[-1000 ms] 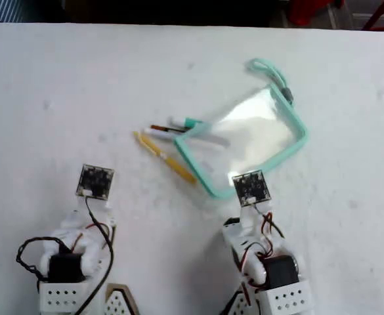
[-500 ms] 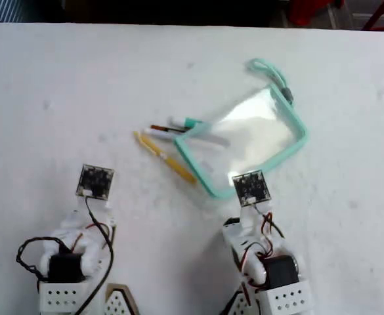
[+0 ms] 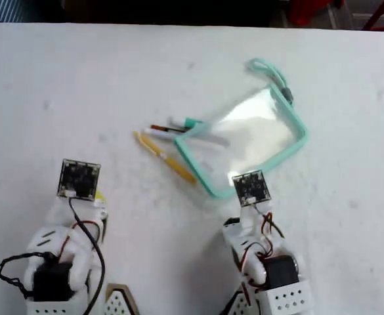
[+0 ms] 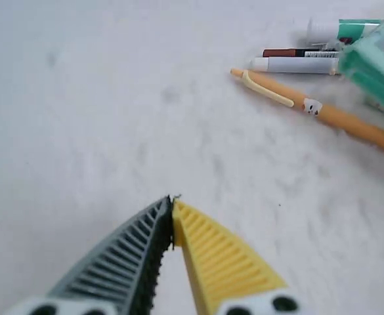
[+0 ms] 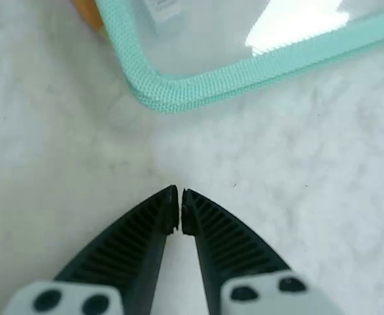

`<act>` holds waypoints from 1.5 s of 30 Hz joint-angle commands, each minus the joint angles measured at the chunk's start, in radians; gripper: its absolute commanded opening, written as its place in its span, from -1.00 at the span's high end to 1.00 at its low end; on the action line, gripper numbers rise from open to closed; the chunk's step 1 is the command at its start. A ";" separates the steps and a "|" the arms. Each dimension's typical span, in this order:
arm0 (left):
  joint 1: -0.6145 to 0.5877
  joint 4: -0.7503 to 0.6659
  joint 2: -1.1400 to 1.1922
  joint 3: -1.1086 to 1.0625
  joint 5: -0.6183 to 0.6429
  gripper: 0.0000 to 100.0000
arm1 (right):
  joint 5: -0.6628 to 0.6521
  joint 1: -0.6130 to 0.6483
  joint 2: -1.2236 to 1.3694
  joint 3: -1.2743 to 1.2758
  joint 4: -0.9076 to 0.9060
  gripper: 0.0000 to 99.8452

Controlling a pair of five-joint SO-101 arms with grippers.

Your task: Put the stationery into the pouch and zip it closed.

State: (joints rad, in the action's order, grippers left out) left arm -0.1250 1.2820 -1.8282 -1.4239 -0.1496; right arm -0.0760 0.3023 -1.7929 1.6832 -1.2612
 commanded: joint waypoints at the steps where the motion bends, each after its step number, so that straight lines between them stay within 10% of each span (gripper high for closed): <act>1: 0.013 -0.006 0.002 0.058 0.009 0.95 | -0.008 -0.007 -0.007 0.008 -0.004 0.96; 15: 0.013 -0.256 0.002 0.130 0.044 0.95 | -0.008 -0.013 -0.007 0.008 0.108 0.96; 28: 0.061 -0.201 0.002 0.216 0.040 0.83 | -0.012 -0.050 -0.008 0.008 0.188 0.96; 36: 0.058 -0.273 0.002 0.226 0.025 0.91 | -0.356 -0.053 -0.007 0.008 0.386 0.96; 45: 0.064 -0.284 0.007 0.226 -0.097 0.91 | -0.374 -0.035 -0.007 0.008 0.367 0.96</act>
State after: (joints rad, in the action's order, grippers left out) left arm -0.0790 1.0319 -1.8282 -1.2459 -0.2110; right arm -0.4365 0.2639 -1.7929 1.6832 -0.8976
